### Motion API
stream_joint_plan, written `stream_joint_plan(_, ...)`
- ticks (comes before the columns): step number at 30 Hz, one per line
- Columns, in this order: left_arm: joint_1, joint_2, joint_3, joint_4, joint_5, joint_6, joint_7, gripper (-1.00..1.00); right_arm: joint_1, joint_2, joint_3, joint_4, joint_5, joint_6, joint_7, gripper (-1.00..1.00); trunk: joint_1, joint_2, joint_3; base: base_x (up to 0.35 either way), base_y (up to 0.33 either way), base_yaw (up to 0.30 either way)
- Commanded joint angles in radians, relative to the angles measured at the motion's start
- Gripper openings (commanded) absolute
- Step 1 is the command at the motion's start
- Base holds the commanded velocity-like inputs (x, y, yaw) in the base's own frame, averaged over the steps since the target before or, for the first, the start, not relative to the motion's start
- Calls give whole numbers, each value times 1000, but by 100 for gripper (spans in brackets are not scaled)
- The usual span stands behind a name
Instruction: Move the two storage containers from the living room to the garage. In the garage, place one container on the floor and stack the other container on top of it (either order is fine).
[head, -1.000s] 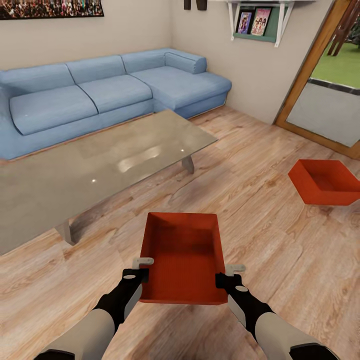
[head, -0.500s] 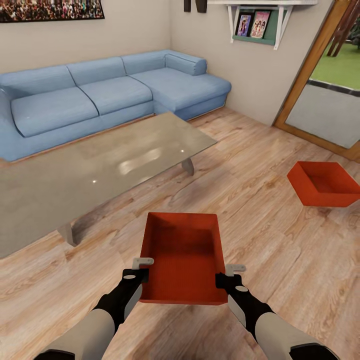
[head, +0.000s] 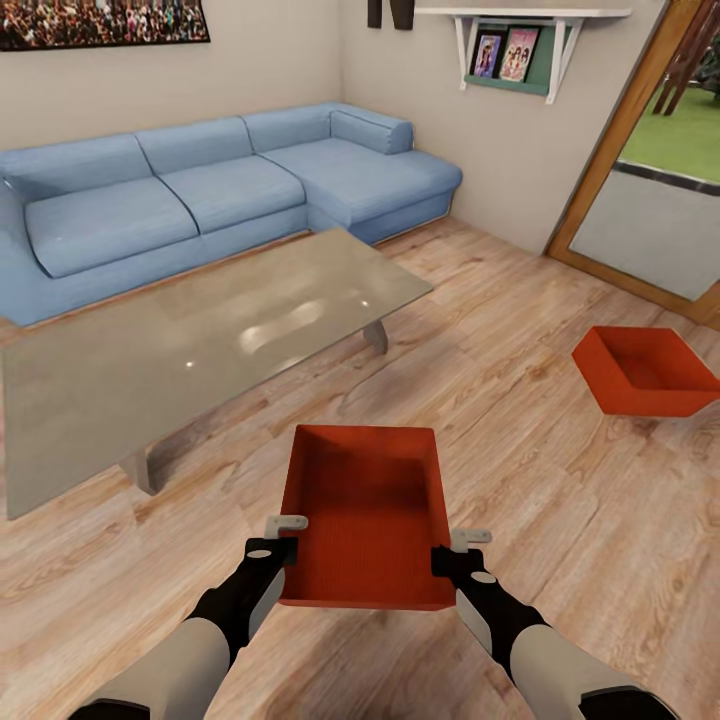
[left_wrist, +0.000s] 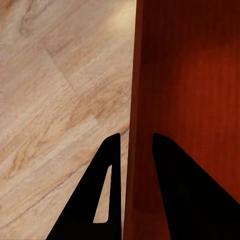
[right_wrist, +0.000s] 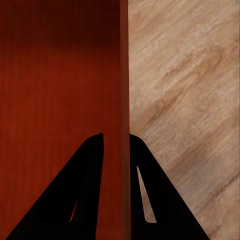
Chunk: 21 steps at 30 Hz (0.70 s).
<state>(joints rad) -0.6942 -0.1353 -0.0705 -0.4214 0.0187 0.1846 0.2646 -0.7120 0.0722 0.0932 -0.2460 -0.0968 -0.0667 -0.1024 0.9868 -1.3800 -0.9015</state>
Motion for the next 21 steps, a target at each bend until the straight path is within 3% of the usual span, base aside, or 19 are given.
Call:
stream_joint_plan(1,1,5,-8,3,0,10,13,-100,-1,-2,-10,-2,2,-12,-17,-100,-4,7,3,0,0,0)
stream_joint_plan(21,1,5,-8,3,0,10,12,-100,-2,-2,-9,-2,9,-11,-18,-100,-81,147,65,0,0,0)
